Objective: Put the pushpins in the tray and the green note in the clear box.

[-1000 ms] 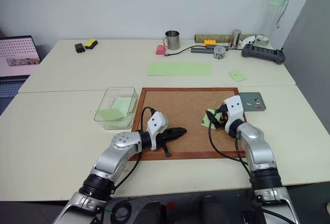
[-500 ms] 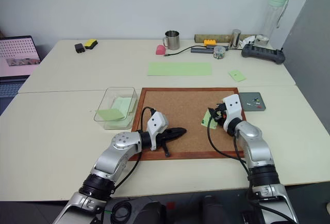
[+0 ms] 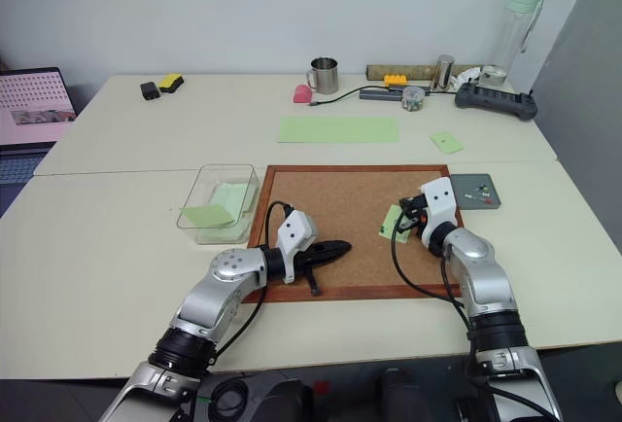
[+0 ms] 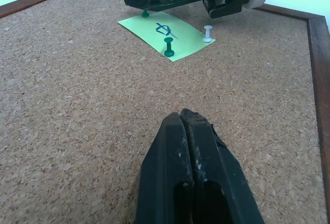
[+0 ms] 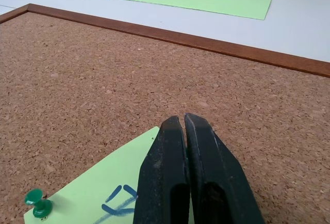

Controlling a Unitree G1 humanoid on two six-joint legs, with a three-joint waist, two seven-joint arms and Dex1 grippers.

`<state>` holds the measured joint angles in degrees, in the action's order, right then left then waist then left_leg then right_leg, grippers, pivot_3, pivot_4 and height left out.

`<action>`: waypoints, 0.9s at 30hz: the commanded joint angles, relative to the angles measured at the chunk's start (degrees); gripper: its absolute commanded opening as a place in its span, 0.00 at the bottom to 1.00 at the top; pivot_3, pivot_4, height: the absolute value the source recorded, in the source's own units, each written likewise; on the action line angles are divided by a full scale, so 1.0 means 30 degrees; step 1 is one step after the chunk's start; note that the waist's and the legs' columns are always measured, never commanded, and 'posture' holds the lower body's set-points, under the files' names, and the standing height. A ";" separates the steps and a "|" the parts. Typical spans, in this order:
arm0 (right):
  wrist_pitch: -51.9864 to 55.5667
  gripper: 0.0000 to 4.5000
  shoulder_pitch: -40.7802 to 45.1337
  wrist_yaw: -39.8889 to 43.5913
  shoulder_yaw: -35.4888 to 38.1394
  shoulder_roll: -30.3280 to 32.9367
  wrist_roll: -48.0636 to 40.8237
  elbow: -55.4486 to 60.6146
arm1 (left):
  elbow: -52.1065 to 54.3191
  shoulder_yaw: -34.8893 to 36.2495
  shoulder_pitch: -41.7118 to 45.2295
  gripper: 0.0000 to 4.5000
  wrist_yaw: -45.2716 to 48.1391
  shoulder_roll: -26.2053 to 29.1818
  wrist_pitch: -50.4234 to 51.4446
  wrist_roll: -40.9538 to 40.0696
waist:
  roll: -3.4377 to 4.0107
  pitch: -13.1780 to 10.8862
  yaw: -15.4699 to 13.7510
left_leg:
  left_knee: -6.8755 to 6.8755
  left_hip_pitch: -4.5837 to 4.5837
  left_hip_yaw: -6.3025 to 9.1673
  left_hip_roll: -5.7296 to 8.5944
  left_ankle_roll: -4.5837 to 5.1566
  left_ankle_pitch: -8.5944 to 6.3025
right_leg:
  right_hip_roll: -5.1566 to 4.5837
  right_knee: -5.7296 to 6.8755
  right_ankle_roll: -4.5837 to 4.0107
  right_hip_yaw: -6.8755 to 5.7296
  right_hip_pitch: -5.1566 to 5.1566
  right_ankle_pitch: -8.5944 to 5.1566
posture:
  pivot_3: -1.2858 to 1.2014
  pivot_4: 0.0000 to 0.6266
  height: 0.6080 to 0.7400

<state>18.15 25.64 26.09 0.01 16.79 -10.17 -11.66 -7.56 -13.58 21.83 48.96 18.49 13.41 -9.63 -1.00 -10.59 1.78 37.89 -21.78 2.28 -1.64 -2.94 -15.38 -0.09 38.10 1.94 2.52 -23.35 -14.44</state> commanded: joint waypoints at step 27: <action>0.0663 0.01 -0.0703 0.0504 0.1353 0.1001 -0.1453 0.4531 | -0.0545 -0.0238 -0.0237 0.00 -0.0205 0.0077 0.0440 0.0603 | 0.0006 0.0002 0.0009 | -0.0004 -0.0001 0.0001 -0.0001 0.0000 0.0000 | 0.0001 -0.0003 0.0011 -0.0001 -0.0002 -0.0007 | 0.52 0.24 1.00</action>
<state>20.44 23.10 27.45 2.91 19.30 -13.73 -0.38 -7.40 -13.70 21.91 48.87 18.52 13.60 -8.81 -0.98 -10.58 1.81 37.88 -21.78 2.28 -1.64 -2.94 -15.38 -0.09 38.09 1.97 2.52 -23.35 -14.46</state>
